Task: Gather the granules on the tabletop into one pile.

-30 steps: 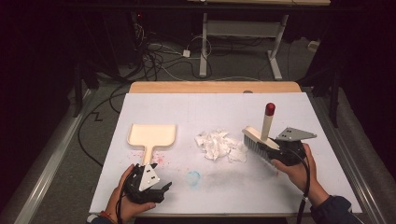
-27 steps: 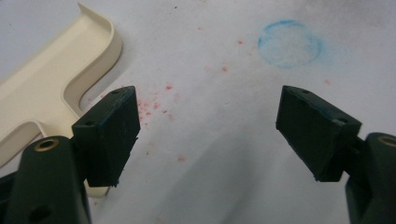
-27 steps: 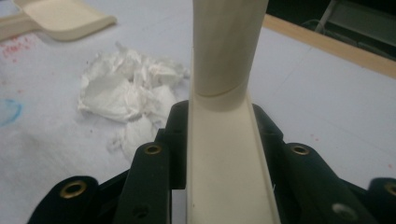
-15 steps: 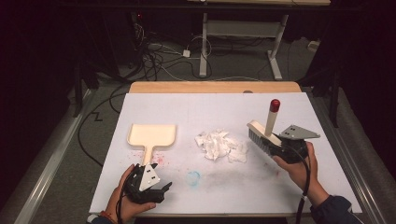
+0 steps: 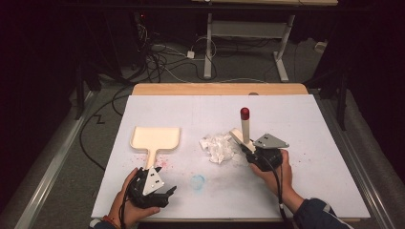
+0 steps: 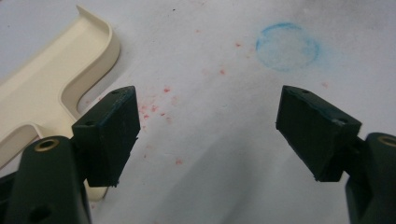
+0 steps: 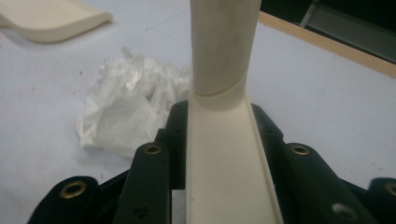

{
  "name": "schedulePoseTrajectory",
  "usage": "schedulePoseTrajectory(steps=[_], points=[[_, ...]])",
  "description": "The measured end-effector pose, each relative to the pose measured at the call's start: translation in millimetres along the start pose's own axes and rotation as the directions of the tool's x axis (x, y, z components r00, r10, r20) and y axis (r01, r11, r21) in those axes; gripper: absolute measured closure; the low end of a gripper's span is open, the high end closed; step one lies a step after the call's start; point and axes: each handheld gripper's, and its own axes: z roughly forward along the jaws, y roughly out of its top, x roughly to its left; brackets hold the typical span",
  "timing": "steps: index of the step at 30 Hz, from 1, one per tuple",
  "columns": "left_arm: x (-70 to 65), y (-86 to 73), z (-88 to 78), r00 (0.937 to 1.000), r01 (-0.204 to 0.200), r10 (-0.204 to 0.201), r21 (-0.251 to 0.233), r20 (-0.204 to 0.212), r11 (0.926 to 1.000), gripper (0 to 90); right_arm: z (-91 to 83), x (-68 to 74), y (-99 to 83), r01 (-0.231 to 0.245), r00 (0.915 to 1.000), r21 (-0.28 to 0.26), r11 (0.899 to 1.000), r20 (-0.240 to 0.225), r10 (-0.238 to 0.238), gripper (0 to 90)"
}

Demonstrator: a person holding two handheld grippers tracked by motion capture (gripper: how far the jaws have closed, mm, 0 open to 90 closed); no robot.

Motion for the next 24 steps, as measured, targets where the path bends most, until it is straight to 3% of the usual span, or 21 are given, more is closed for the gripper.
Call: schedulePoseTrajectory(steps=[3, 7, 13, 20, 24], points=[[0.2, -0.4, 0.0, 1.0, 0.001, -0.001, 0.0, 0.001, 1.0, 20.8, 7.0, 5.2, 4.5, -0.033, 0.9993, -0.028, 0.999, 0.019, 0.034, 67.8], [0.6, -0.7, -0.2, 1.0, 0.005, -0.005, -0.005, 0.003, 1.0, 20.8, 13.2, 7.4, 10.2, -0.089, 0.996, -0.055, 0.994, 0.007, 0.09, 67.8], [0.3, -0.7, -0.6, 1.0, 0.002, -0.002, -0.004, 0.003, 1.0, 20.8, 11.8, 9.9, 13.7, -0.088, 0.9961, -0.083, 0.993, 0.004, 0.089, 67.7], [0.3, -0.2, -1.2, 1.0, 0.0, 0.0, -0.003, 0.0, 1.0, 20.9, -3.8, -8.8, 15.1, -0.121, 0.9926, -0.117, 0.986, -0.004, 0.122, 67.7], [0.3, -0.3, -1.8, 1.0, 0.001, -0.001, -0.004, -0.001, 1.0, 20.9, -19.1, -18.8, 17.1, -0.113, 0.9929, -0.136, 0.984, -0.052, 0.107, 67.7]])
